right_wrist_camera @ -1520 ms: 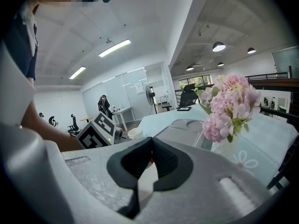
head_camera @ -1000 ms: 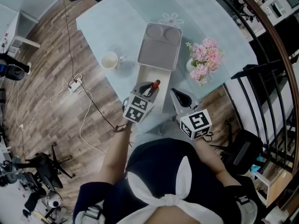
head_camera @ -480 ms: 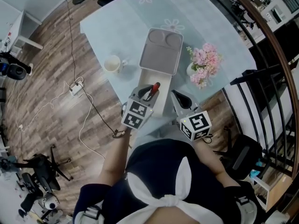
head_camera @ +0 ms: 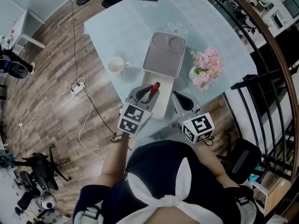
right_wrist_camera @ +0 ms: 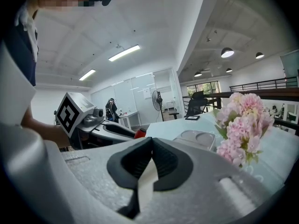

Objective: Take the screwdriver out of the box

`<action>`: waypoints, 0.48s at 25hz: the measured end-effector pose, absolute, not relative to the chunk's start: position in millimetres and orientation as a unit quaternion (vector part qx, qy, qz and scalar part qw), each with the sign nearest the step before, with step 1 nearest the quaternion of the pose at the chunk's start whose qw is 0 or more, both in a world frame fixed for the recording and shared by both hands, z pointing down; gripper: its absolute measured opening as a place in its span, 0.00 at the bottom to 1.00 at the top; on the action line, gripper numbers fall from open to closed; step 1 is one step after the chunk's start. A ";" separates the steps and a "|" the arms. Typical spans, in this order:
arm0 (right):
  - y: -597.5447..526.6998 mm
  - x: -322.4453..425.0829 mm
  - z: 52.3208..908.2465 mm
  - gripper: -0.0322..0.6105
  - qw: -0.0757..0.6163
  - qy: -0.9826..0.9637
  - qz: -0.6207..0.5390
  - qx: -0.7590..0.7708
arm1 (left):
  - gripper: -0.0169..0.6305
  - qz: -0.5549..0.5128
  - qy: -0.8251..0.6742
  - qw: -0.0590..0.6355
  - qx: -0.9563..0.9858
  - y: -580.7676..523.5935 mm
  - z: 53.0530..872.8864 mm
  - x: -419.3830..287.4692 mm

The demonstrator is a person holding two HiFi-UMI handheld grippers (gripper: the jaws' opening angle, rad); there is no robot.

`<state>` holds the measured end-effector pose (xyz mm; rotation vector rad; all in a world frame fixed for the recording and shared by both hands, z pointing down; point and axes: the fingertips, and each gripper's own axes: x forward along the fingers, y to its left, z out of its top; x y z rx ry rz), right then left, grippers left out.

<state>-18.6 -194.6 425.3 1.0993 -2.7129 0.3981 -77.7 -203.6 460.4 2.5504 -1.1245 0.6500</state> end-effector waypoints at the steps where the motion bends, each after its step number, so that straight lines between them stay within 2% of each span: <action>1: -194.6 -20.1 422.6 0.05 0.092 -0.915 0.134 0.369 | 0.19 0.222 -0.390 0.138 0.883 -203.1 458.2 -78.8; 12: -192.0 -30.7 419.7 0.05 0.095 -0.920 0.128 0.359 | 0.19 0.205 -0.384 0.127 0.891 -195.3 446.6 -79.6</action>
